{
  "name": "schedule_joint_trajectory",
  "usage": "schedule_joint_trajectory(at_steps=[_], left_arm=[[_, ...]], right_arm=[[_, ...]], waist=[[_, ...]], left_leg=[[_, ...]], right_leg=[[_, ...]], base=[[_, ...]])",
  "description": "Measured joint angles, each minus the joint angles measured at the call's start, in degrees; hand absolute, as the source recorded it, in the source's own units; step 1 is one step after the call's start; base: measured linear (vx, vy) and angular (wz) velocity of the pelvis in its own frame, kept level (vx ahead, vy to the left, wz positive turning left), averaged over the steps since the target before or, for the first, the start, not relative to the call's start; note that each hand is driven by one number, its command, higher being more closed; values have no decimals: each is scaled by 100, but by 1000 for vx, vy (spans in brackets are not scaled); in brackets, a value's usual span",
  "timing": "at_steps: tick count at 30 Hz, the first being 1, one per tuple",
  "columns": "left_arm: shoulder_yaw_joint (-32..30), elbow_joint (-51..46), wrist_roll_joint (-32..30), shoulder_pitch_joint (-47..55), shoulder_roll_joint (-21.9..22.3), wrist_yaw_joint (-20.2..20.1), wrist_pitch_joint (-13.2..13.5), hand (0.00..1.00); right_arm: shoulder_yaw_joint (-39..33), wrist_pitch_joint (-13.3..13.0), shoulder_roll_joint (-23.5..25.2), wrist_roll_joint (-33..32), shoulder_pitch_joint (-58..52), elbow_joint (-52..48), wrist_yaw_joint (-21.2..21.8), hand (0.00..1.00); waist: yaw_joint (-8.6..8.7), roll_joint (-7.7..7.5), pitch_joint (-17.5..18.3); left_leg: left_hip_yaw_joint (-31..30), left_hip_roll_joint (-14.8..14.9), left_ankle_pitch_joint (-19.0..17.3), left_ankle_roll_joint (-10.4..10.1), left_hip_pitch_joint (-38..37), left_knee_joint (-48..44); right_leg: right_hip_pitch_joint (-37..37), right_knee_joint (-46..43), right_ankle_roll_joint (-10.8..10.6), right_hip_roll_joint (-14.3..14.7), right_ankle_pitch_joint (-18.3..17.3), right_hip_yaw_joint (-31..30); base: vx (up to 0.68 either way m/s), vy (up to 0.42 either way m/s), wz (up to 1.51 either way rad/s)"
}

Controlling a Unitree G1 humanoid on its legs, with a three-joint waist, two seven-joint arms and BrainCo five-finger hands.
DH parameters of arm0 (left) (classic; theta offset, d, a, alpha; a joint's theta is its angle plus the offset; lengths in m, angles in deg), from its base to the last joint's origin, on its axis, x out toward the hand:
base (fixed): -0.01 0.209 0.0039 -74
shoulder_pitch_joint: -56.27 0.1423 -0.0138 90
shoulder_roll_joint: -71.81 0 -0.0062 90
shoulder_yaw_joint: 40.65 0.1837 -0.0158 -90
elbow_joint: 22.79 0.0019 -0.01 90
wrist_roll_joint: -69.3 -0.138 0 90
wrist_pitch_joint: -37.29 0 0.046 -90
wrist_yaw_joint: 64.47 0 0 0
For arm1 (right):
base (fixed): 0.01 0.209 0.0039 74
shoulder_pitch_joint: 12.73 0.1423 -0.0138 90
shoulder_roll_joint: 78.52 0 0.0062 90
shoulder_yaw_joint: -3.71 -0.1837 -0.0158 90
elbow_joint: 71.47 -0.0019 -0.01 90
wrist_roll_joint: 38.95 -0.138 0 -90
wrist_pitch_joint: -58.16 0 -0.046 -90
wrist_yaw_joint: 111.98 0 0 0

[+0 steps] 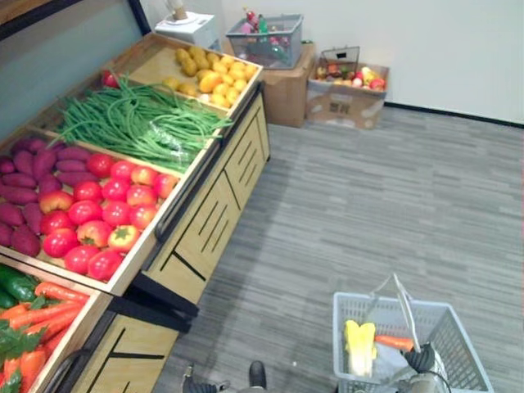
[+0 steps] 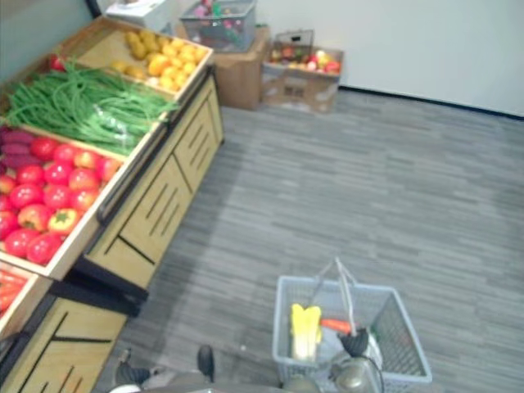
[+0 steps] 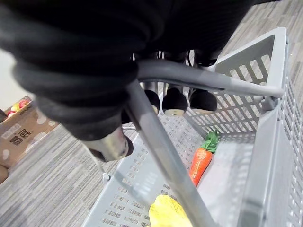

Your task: Pick vegetable in the basket

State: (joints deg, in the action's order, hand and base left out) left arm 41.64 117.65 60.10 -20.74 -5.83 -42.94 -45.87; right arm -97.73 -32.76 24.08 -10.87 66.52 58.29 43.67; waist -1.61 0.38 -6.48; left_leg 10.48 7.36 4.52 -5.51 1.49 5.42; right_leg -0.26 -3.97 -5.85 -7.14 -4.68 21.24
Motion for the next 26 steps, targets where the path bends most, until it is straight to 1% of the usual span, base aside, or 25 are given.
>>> schedule_joint_trajectory(at_steps=[2,3,4,6,9,11,13,14,15,16,17,18,19,20,21,23,26], left_arm=[[1,64,30,-38,-2,2,6,0],[-8,207,226,-81,-17,2,3,0],[-14,246,252,-86,-12,4,-2,0],[-113,374,419,-118,-4,6,-5,0],[-220,563,471,-143,20,5,-31,0],[-322,679,651,-146,69,-14,-43,0],[-420,836,699,-145,114,-44,-57,0],[-444,899,790,-152,115,-58,-60,0],[-459,997,931,-166,115,-74,-67,0],[-470,1033,994,-176,110,-94,-68,0],[-519,1129,1142,-200,105,-163,-79,0],[-525,1134,1145,-200,105,-171,-79,0],[-525,1177,1145,-202,104,-177,-77,0],[-525,1227,1145,-215,96,-196,-74,0],[-524,1255,1145,-234,88,-215,-76,0],[-512,1339,1144,-269,64,-252,-74,0],[-486,1358,1144,-275,55,-291,-73,0]], right_arm=[[-77,-85,11,-129,1,204,-5,100],[-238,-115,68,-223,22,430,-7,100],[-304,-123,99,-260,40,514,-8,100],[-531,-222,201,-482,55,774,-14,100],[-909,-309,305,-1129,45,1268,-25,100],[-1111,-309,376,-1489,41,1474,-27,100],[-1365,-333,400,-1856,35,1725,-28,100],[-1452,-346,418,-2111,32,1831,-22,100],[-1546,-370,433,-2436,27,1974,-16,100],[-1569,-375,434,-2602,14,2014,-11,100],[-1591,-396,443,-2935,4,2145,11,100],[-1616,-420,448,-3056,2,2194,30,100],[-1696,-437,462,-3140,0,2244,61,100],[-1746,-440,461,-3248,0,2332,127,100],[-1752,-445,449,-3310,7,2420,155,100],[-1750,-442,441,-3312,7,2448,189,100],[-1727,-444,413,-3302,42,2546,233,100]], waist=[[-9,-4,2],[-11,-15,45],[-10,-18,60],[-9,-16,72],[-5,-16,96],[0,-16,155],[-3,-33,195],[0,-7,239],[-2,-36,256],[-1,-32,271],[4,-26,292],[6,-33,292],[7,-1,312],[10,-35,306],[10,-7,324],[17,-49,302],[16,-55,307]], left_leg=[[1,-26,-12,-8,-68,1],[-2,-40,-22,-9,-84,2],[2,-41,-23,-10,-84,2],[3,-41,-23,-10,-98,3],[12,-39,-47,-6,-209,13],[30,-40,-60,-5,-245,37],[108,-38,-80,-12,-276,38],[121,-39,-83,-11,-274,39],[124,-40,-90,-9,-277,39],[123,-41,-91,-10,-280,39],[123,-41,-96,-13,-290,41],[123,-41,-99,-17,-289,41],[122,-41,-99,-17,-292,41],[123,-43,-100,-19,-294,41],[124,-47,-100,-19,-313,41],[123,-55,-114,-31,-386,44],[125,-59,-143,-42,-447,44]], right_leg=[[-82,33,-7,-22,4,-6],[-117,81,-18,-28,12,-2],[-120,94,-23,-28,16,-5],[-130,100,-24,-27,20,-8],[-234,140,-32,-21,25,-23],[-291,210,-39,-15,29,-39],[-303,258,-46,-15,32,-84],[-302,284,-57,-15,38,-99],[-301,295,-61,-15,42,-115],[-305,295,-61,-15,42,-114],[-313,297,-61,-15,43,-115],[-313,301,-60,-14,43,-115],[-321,299,-60,-12,45,-114],[-333,301,-57,-7,52,-113],[-355,313,-57,-6,52,-112],[-456,367,-66,-2,59,-99],[-534,406,-70,2,76,-93]], base=[[13,16,2],[0,0,0],[0,0,0],[-19,9,-1],[-45,16,-3],[-38,17,-5],[-27,24,-10],[-23,28,-10],[-1,19,-6],[7,11,-3],[0,0,0],[0,0,0],[0,0,0],[0,0,0],[0,0,0],[0,0,0],[0,0,0]])
